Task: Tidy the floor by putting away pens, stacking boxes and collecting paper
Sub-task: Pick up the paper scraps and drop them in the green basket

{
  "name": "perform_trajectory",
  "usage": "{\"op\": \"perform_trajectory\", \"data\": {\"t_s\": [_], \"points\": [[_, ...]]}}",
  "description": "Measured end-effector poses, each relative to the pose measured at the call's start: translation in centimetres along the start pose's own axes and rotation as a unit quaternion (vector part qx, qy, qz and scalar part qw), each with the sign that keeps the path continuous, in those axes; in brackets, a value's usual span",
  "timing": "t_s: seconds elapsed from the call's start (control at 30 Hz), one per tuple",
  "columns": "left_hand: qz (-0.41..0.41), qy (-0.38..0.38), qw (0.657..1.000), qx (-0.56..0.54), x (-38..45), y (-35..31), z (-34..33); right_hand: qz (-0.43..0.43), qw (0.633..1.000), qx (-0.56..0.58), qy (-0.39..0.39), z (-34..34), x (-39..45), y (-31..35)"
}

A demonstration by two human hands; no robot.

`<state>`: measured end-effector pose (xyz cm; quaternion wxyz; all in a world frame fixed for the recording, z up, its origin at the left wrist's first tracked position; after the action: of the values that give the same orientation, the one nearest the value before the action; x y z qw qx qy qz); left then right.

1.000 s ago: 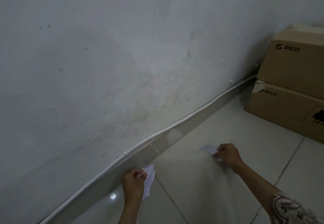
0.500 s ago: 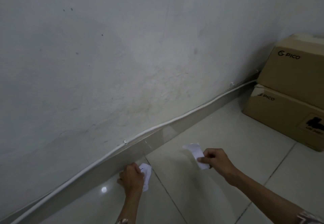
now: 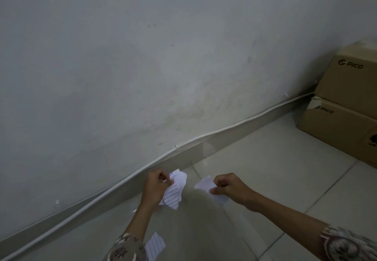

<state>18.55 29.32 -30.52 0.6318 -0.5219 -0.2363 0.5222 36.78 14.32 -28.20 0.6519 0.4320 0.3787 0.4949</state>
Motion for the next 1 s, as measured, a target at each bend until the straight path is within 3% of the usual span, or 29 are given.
{"op": "perform_trajectory", "data": {"t_s": [0.4,0.73,1.0], "points": [[-0.038,-0.046,0.997,0.041,-5.1,-1.3,9.1,0.073,0.966,-0.150,0.198,-15.7,-0.7,2.4],[-0.021,-0.053,0.998,0.040,-6.5,0.6,11.8,0.103,0.917,-0.301,0.240,-22.1,-1.6,0.3],[-0.014,-0.044,0.998,0.035,-5.8,0.9,11.1,0.081,0.934,-0.255,0.238,-20.6,-1.7,0.0]]}}
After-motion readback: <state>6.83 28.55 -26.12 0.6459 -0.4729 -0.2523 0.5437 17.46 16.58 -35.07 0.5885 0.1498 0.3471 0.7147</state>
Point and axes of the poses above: each hand's wrist, its own x-axis towards the middle knuckle, its own z-axis out of the back of the hand, y = z × x, the point moved 7 cm from there along x, towards the middle knuckle, and after that the axes turned 13 degrees about z, right-handed, at the moved point
